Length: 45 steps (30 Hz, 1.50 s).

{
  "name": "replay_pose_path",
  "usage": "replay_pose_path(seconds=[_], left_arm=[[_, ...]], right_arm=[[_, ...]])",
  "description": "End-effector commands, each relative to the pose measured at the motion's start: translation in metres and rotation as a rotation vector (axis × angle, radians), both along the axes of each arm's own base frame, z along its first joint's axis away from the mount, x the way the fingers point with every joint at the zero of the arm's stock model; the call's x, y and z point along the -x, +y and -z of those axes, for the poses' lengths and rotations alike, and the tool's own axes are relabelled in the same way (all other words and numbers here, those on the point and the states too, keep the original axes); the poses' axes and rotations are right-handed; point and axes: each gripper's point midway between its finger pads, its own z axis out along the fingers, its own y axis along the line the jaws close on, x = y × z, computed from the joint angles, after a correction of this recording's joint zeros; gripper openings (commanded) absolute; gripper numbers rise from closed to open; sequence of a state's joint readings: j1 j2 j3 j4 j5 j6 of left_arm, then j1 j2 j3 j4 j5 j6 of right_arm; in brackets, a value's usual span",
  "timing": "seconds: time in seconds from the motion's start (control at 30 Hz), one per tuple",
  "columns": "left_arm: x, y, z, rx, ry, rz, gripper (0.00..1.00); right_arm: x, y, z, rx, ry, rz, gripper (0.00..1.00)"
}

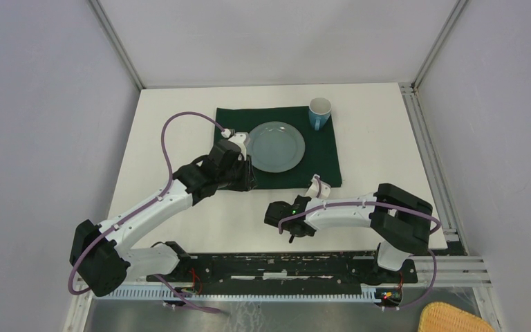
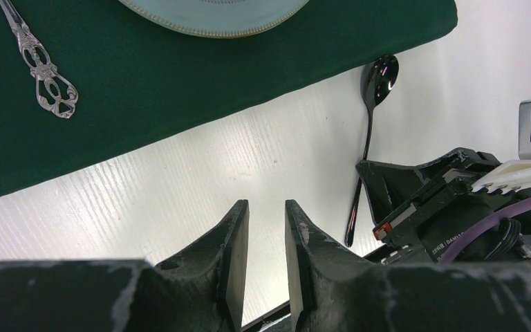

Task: Set the dinner table for one person
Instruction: Pick up the fork at the center of the board.

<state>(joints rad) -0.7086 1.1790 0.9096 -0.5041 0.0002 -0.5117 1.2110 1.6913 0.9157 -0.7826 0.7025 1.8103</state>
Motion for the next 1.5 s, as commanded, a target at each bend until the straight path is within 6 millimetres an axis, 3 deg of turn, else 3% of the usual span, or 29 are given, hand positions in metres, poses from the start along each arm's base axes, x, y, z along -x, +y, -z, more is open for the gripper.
replay_pose_path(seconds=[0.0,0.3,0.6,0.9,1.47], left_arm=[[-0.006,0.000,-0.005,-0.003,-0.041,0.010,0.33],[-0.008,-0.002,-0.003,-0.002,-0.039,0.009,0.33],[-0.010,-0.004,-0.001,0.001,-0.035,0.009,0.32],[-0.012,-0.006,0.000,0.001,-0.033,0.008,0.32],[-0.012,-0.007,0.002,0.005,-0.027,0.005,0.32]], right_arm=[[0.022,-0.018,0.017,0.068,0.112,-0.013,0.00],[0.017,-0.013,-0.034,0.126,0.055,-0.078,0.00],[0.017,-0.028,-0.070,0.085,0.001,-0.086,0.00],[0.016,-0.029,-0.083,0.110,-0.008,-0.176,0.00],[0.004,-0.062,-0.087,0.228,-0.057,-0.329,0.00]])
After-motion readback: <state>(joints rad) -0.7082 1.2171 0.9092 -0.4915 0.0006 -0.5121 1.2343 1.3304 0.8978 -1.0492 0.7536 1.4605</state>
